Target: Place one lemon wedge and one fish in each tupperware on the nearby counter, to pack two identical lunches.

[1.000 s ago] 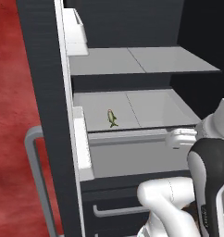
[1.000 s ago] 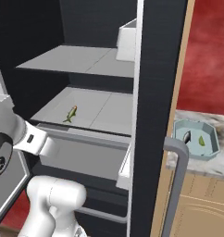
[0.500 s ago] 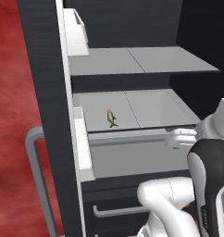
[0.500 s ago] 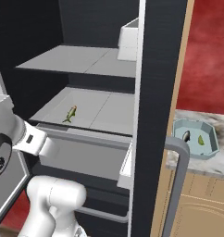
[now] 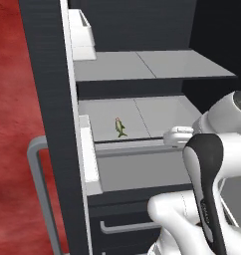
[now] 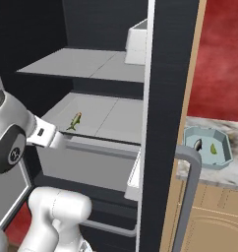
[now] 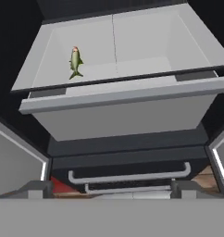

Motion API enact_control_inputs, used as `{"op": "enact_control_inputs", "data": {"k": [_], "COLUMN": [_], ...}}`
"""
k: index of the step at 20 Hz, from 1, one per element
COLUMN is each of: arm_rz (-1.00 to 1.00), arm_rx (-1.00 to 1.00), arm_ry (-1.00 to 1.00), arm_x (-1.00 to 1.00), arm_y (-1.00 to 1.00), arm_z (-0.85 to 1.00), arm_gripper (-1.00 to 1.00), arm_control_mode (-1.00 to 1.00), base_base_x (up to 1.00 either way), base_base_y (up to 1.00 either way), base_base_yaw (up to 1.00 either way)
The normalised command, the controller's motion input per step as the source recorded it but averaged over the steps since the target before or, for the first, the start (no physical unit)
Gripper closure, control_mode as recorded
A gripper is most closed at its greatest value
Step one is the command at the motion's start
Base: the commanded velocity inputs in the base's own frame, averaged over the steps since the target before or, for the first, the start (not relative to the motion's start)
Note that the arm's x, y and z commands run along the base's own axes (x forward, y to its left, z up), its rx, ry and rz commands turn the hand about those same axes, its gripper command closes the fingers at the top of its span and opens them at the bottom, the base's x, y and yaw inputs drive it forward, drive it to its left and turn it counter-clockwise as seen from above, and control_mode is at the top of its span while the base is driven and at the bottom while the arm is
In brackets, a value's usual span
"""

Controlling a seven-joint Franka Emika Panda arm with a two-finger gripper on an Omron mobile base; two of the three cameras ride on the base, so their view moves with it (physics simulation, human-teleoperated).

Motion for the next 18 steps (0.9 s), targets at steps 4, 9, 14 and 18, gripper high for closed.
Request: {"op": "enact_control_inputs", "data": {"k": [4,9,14,18], "arm_rz": [0.03,0.02,0.08,0.12], "arm_rx": [0.0,0.0,0.0,0.0], "arm_ry": [-0.03,-0.05,-0.02,0.0], "arm_x": [0.72,0.43,0.35,0.38], "arm_y": [0.48,0.49,0.13,-0.03], "arm_z": [-0.13,-0.19,-0.23,0.0], "arm_gripper": [-1.0,-1.0,-1.0,-1.0], "arm_control_mode": [-1.0,-1.0,-1.0,-1.0], "base_base_x": [0.0,0.0,0.0,0.0], "base_base_y": [0.0,0.0,0.0,0.0], "base_base_yaw": [0.0,0.0,0.0,0.0]}}
